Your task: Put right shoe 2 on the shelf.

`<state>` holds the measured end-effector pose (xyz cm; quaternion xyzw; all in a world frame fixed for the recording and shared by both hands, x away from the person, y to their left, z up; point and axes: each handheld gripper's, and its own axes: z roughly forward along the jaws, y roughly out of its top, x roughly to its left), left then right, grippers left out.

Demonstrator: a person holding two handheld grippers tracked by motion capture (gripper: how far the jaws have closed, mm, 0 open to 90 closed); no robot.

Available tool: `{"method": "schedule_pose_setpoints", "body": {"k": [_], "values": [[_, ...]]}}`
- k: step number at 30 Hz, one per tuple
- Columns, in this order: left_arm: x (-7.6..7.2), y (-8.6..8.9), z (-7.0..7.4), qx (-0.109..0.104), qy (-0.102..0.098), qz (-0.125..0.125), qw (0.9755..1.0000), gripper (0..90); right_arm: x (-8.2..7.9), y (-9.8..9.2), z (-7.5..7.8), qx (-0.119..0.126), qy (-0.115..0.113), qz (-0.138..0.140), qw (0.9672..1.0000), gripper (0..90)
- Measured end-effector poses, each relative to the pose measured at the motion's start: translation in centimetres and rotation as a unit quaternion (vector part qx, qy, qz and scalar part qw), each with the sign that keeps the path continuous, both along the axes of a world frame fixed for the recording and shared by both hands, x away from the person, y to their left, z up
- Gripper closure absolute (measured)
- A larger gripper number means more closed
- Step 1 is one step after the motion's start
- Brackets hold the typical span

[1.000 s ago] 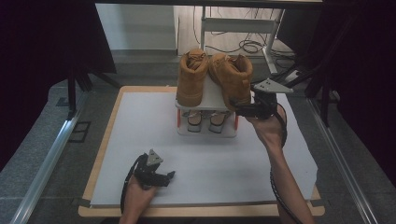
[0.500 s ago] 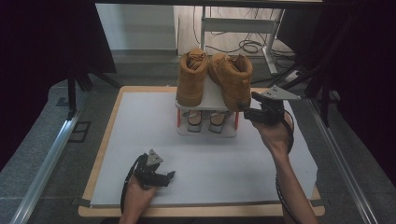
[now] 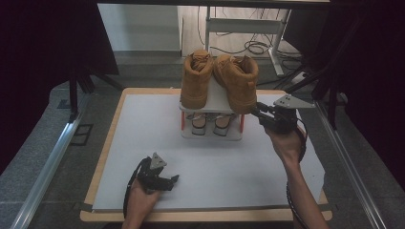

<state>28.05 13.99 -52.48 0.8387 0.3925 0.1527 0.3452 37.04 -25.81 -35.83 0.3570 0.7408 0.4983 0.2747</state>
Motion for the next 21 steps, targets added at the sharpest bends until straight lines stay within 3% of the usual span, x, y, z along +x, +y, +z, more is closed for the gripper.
{"method": "schedule_pose_setpoints", "body": {"k": [5, 15, 21], "values": [[0.0, 0.0, 0.0, -0.001, 0.000, 0.001, 1.0000, 13.2, -0.4, -0.4, -0.5, -0.010, -0.015, -0.003, 0.9998, 89.3], [0.0, 0.0, 0.0, 0.001, 0.000, 0.000, 1.0000, 13.2, 0.2, -0.4, -1.6, -0.013, -0.001, -0.005, 0.9999, 89.8], [0.0, 0.0, 0.0, 0.000, 0.001, 0.000, 1.0000, 13.1, 0.5, -0.4, -1.9, -0.003, 0.001, -0.001, 1.0000, 89.8]]}}
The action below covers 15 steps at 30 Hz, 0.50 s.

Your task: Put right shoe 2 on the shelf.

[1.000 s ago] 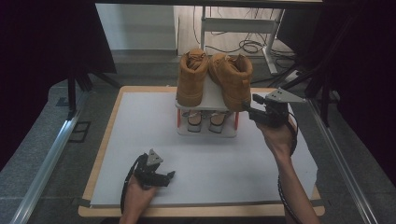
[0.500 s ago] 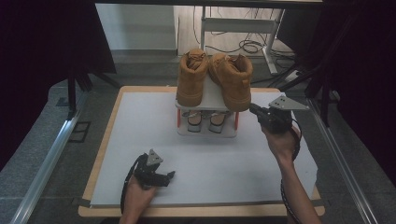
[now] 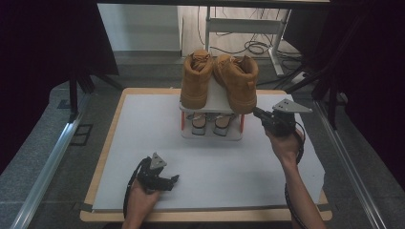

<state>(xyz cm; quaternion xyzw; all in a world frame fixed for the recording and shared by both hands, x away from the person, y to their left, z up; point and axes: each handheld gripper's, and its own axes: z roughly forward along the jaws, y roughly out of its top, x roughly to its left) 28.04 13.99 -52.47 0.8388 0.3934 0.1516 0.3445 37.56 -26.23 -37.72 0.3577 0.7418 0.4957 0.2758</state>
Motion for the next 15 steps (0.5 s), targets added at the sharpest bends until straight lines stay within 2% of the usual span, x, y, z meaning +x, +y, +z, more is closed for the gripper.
{"method": "schedule_pose_setpoints", "body": {"k": [5, 15], "values": [[0.0, 0.0, 0.0, 0.001, -0.001, -0.001, 1.0000, 13.2, 0.1, 0.3, 0.0, 0.003, 0.001, 0.004, 1.0000, 89.8], [0.0, 0.0, 0.0, 0.001, -0.001, -0.001, 1.0000, 13.2, 1.0, 2.1, -0.3, 0.002, 0.003, 0.014, 0.9999, 89.8]]}}
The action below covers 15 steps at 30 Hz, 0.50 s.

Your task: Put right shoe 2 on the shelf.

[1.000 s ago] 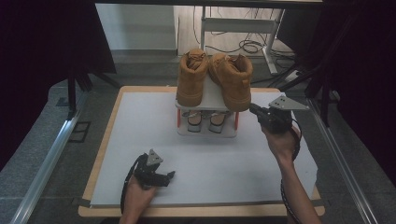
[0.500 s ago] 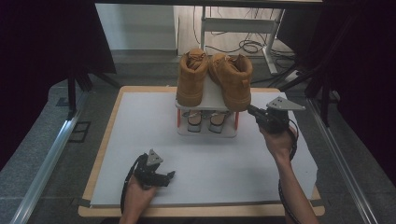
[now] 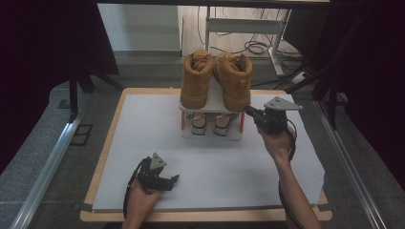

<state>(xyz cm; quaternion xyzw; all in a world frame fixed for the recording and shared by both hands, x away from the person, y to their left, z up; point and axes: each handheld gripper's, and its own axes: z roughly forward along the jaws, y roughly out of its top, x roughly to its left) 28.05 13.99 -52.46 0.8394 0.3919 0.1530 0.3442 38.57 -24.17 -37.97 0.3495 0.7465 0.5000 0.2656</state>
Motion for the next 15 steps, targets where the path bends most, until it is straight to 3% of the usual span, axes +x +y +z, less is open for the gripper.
{"method": "schedule_pose_setpoints", "body": {"k": [15], "values": [[0.0, 0.0, 0.0, -0.001, 0.001, 0.001, 1.0000, 13.2, 1.1, 1.9, -0.2, -0.005, 0.005, 0.005, 1.0000, 89.8]]}}
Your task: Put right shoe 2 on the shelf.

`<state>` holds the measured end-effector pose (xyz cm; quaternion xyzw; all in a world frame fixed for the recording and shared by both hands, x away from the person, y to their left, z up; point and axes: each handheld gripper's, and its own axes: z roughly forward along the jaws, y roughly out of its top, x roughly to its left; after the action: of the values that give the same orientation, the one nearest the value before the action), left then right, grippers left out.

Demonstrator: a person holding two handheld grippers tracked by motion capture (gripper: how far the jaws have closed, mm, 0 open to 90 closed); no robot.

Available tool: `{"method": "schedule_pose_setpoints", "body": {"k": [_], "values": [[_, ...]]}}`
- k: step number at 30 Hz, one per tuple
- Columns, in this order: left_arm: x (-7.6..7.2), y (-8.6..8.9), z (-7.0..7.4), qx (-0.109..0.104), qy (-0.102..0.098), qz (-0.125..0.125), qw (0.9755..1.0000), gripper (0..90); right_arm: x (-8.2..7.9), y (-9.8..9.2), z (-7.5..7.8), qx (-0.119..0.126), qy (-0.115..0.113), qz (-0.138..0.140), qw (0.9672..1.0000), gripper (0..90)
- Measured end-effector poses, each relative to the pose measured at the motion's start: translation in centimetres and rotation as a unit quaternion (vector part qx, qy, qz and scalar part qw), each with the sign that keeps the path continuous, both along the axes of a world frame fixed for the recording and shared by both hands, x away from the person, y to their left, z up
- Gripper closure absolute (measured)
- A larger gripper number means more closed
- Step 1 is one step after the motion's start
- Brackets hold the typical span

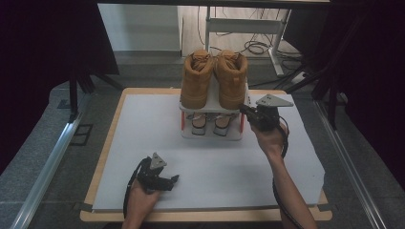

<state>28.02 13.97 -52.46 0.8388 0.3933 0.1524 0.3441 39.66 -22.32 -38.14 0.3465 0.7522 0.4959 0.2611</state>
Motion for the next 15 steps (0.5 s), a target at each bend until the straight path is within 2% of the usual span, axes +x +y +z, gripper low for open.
{"method": "schedule_pose_setpoints", "body": {"k": [15], "values": [[0.0, 0.0, 0.0, 0.000, 0.000, 0.000, 1.0000, 13.2, 1.1, 2.2, 0.0, -0.005, 0.003, 0.008, 0.9999, 89.8]]}}
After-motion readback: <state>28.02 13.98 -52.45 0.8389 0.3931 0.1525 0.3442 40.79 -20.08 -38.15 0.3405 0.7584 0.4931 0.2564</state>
